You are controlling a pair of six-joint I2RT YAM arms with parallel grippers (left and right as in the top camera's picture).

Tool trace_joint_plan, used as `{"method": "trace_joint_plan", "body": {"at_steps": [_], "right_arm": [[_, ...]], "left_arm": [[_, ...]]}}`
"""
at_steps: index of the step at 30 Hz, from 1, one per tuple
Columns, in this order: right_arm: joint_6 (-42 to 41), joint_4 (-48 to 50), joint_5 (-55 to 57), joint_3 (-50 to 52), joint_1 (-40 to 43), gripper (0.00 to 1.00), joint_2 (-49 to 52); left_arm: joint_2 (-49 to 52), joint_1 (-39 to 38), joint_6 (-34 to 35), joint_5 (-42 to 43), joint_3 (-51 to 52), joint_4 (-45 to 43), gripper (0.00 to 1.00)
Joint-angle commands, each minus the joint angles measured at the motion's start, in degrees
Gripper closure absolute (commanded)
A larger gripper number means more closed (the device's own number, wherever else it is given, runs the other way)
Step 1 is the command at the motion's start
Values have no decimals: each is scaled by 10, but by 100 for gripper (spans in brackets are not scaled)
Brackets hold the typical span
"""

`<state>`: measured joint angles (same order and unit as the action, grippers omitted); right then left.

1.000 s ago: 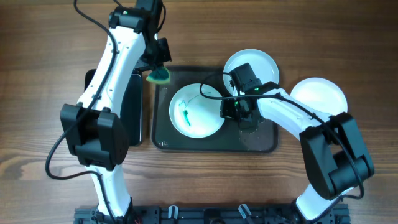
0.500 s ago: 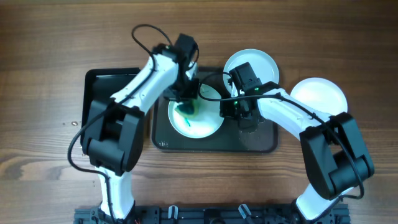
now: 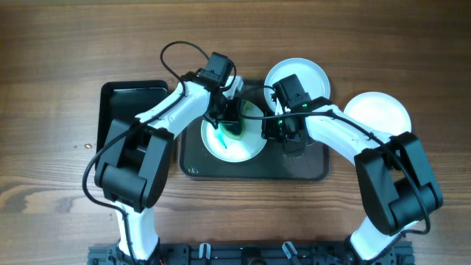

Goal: Clean dirty plates on tray and stack at the side
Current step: 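Scrub the center plate with the sponge while right gripper holds its rim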

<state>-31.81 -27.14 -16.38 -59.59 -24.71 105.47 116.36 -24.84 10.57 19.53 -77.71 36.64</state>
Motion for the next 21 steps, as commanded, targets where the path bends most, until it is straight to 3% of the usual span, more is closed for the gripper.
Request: {"method": "trace_joint_plan", "body": {"at_steps": [1, 15, 18, 21], "right_arm": [[3, 2, -10, 1, -5, 96, 10], [3, 2, -10, 1, -5, 96, 10], [3, 2, -10, 1, -5, 96, 10], [3, 1, -10, 1, -5, 96, 10]], "left_arm": [[7, -13, 8, 62, 3, -31, 96], [7, -49, 2, 50, 3, -35, 96], [7, -43, 24, -16, 3, -33, 96], [7, -28, 86, -164, 3, -19, 96]]}}
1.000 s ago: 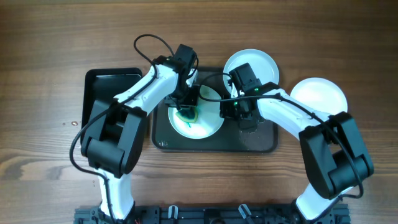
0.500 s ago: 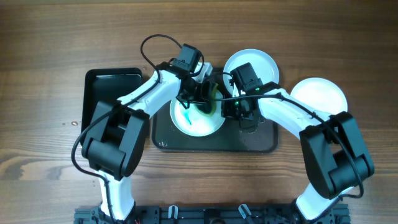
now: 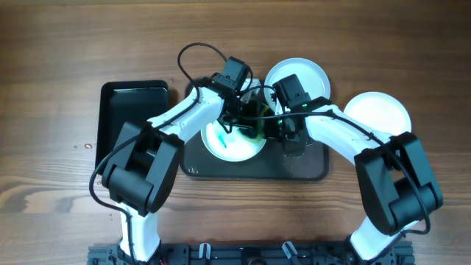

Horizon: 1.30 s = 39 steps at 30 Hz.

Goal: Clean dirty plates on tray and stack at the side
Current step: 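Scrub the center plate with the sponge while right gripper holds its rim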

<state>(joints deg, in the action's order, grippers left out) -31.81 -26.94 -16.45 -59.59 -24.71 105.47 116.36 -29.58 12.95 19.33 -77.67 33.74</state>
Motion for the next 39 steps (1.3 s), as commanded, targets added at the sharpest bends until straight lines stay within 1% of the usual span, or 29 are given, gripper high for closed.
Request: {"method": "trace_joint_plan", "body": {"at_steps": [1, 3, 5, 8, 12, 15, 17, 18, 21, 23, 25, 26, 29, 32, 34, 37, 38, 39], "right_arm": [[3, -1, -9, 1, -5, 96, 10], [3, -1, -9, 1, -5, 95, 10], [3, -1, -9, 1, -5, 96, 10], [3, 0, -9, 1, -5, 96, 10], [2, 1, -9, 1, -5, 96, 10], [2, 1, -9, 1, -5, 96, 10], [2, 1, -9, 1, -5, 96, 10], [2, 1, -9, 1, -5, 96, 10], [2, 1, -9, 1, -5, 96, 10], [2, 1, -9, 1, -5, 96, 10], [2, 1, -9, 1, -5, 96, 10], [2, 1, -9, 1, -5, 96, 10], [2, 0, -9, 1, -5, 96, 10], [2, 1, -9, 1, -5, 96, 10], [2, 1, -9, 1, -5, 96, 10], [2, 1, -9, 1, -5, 96, 10], [2, 1, -9, 1, -5, 96, 10], [2, 1, -9, 1, -5, 96, 10]], "left_arm": [[7, 26, 84, -219, 2, 19, 96], [7, 38, 101, -282, 2, 32, 96], [7, 49, 101, -315, 2, 41, 96], [7, 61, 105, -325, 2, 55, 96], [7, 63, 148, -355, 2, 103, 96], [7, 61, 147, -351, 2, 136, 96], [7, 58, 138, -325, 2, 159, 96], [7, 56, 116, -295, 2, 168, 96], [7, 51, 10, -157, 2, 190, 96], [7, 44, -90, -38, 2, 207, 96], [6, 38, -174, 45, 2, 224, 96], [6, 35, -203, 64, 2, 231, 96], [6, 30, -248, 59, 2, 257, 96], [6, 31, -242, 16, 2, 265, 96], [7, 31, -205, -39, 2, 264, 96], [6, 31, -86, -165, 2, 258, 96], [6, 31, -33, -213, 2, 256, 96], [7, 31, 38, -268, 2, 254, 96]]}}
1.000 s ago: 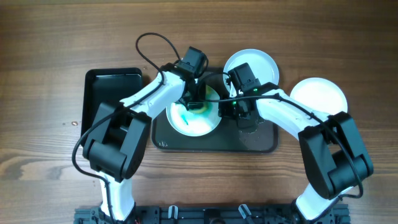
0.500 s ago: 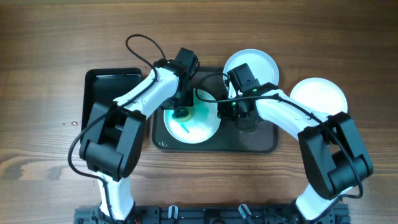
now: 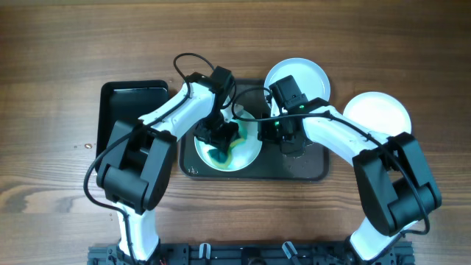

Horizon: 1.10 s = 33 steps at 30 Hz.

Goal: Clean dirty plates on tray and stack at the side
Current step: 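Scrub the center plate with the sponge while right gripper holds its rim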

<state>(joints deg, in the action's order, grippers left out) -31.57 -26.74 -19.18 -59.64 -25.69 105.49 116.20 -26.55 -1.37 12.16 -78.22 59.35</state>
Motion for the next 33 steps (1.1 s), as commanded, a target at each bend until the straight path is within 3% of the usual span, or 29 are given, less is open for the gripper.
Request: {"method": "trace_joint_plan", "body": {"at_steps": [1, 4, 13, 19, 26, 30, 33], "right_arm": [[0, -1, 19, 1, 5, 96, 10], [0, -1, 19, 1, 5, 96, 10], [0, -1, 19, 1, 5, 96, 10], [1, -1, 19, 1, 5, 96, 10], [3, -2, 19, 1, 5, 96, 10], [3, -2, 19, 1, 5, 96, 10], [3, -2, 19, 1, 5, 96, 10]], "left_arm": [[8, 1, 236, -233, 7, -4, 96], [8, 0, 368, -279, 7, -12, 96], [8, 0, 543, -288, 7, -57, 96], [8, 0, 563, -292, 7, -94, 96], [8, 2, 653, -330, 7, -110, 96], [8, -1, 635, -271, 7, -139, 96], [8, -5, 502, -153, 7, -179, 96]]}}
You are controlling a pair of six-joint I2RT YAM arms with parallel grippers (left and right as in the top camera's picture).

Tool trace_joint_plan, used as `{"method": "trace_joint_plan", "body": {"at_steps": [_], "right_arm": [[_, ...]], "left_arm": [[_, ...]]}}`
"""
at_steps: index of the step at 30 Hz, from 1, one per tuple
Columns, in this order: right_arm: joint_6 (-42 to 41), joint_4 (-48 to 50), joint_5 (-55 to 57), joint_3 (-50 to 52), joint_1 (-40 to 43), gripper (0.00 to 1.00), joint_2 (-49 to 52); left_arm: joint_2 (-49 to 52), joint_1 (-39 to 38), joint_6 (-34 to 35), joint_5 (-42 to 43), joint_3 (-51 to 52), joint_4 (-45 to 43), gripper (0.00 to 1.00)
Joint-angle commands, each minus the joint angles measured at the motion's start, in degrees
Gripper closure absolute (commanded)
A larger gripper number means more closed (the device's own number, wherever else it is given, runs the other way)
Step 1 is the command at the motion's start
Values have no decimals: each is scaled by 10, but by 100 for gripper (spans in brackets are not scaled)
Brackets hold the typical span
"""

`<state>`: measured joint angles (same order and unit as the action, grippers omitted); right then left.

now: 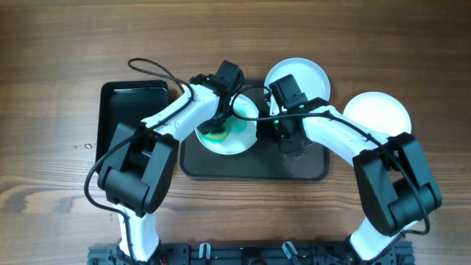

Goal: Clean dirty plates on tray and stack at the side
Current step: 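Scrub the center plate with the sponge while right gripper holds its rim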

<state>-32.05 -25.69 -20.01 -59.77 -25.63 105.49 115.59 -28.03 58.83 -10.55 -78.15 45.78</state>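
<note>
A white dirty plate (237, 131), smeared pale green, lies on the dark tray (254, 165). My left gripper (215, 132) is shut on a yellow-green sponge (214, 136) and presses it onto the plate's left part. At the plate's right rim my right gripper (277, 126) appears shut on the edge, though its fingertips are mostly hidden under the wrist. A clean-looking white plate (303, 72) rests at the tray's back right corner.
Another white plate (378, 112) lies on the wooden table to the right of the tray. A black empty tray (131, 110) stands to the left. The left arm's cable (151, 70) loops above it.
The sponge in my left gripper has gone from the plate's front middle to its left side. The plate sits a little farther back on the tray. The dark teal smear looks paler.
The sponge was first at the plate's back with a green streak on the left. Then it was at the right back, beside my right gripper. Then it was at the front middle over a teal smear, and now it is on the left. My right gripper stayed at the rim throughout.
</note>
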Motion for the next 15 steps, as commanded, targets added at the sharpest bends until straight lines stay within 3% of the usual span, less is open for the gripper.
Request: {"method": "trace_joint_plan", "body": {"at_steps": [1, 3, 7, 11, 15], "right_arm": [[8, -12, 27, 2, 4, 96, 10], [8, -12, 27, 2, 4, 96, 10], [7, -12, 26, 2, 4, 96, 10], [12, -12, 21, 2, 4, 96, 10], [74, -7, -35, 2, 4, 96, 10]], "left_arm": [[14, 8, -151, 116, 7, -55, 96], [14, 5, -281, 227, 7, -77, 96], [14, 4, -410, 350, 7, -78, 96], [14, 4, -463, 376, 7, -79, 96], [14, 7, -470, 376, 7, -78, 96]]}}
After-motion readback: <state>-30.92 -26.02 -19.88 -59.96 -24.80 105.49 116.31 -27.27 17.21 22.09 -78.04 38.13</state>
